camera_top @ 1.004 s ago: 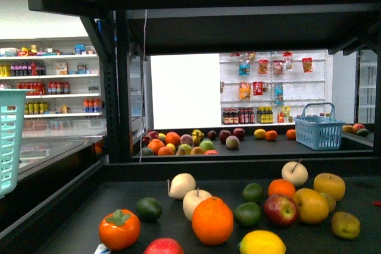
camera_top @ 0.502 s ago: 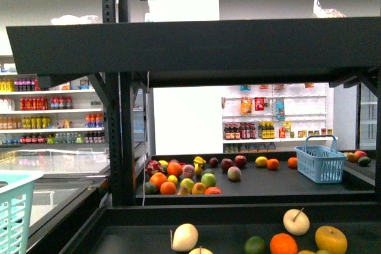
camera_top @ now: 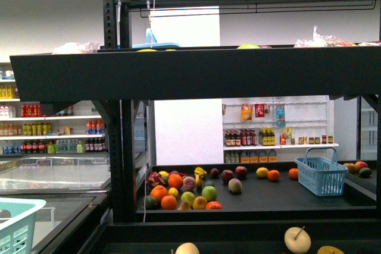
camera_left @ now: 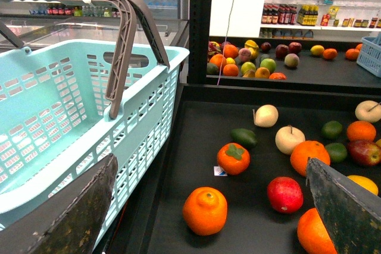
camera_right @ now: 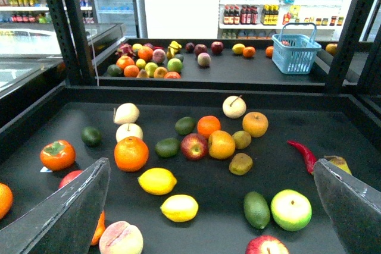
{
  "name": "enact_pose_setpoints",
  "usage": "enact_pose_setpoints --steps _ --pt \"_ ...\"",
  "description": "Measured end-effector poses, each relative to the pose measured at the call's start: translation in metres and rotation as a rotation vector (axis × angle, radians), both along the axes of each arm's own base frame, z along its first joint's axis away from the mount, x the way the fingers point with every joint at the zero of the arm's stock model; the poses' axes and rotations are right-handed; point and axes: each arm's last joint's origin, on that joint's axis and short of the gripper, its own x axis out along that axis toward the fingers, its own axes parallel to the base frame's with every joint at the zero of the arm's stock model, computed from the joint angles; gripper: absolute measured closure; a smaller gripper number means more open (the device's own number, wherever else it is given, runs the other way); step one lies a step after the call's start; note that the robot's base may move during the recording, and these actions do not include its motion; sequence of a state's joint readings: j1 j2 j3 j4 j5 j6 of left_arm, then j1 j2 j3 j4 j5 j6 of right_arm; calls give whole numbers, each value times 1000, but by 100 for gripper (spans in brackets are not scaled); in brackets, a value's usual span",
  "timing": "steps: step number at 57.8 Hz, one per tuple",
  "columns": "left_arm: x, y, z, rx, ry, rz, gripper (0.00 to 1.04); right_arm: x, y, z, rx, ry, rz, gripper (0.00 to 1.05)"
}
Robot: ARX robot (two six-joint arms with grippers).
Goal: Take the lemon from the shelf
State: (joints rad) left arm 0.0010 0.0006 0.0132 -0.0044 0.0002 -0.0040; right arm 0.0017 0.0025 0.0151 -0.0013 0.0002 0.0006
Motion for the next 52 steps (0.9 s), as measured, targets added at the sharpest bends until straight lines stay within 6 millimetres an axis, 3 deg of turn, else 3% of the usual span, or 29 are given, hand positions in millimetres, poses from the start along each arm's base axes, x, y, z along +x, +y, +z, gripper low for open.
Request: enact_pose_setpoints --steps 10,15,20,28,33,42,52 --pt "2 -3 -6 -304 152 14 8 0 0 0 0 0 0 2" --pt "4 -1 6 -443 159 -31 8 0 0 0 0 0 0 2" --pt "10 8 31 -591 122 -71 8 0 0 0 0 0 0 2" --pt "30 41 77 -804 110 -74 8 0 0 0 0 0 0 2" --pt "47 67 95 -900 148 -26 8 0 0 0 0 0 0 2" --pt "82 110 111 -1026 183 59 8 0 0 0 0 0 0 2" --pt "122 139 109 -1128 258 91 8 0 0 0 0 0 0 2"
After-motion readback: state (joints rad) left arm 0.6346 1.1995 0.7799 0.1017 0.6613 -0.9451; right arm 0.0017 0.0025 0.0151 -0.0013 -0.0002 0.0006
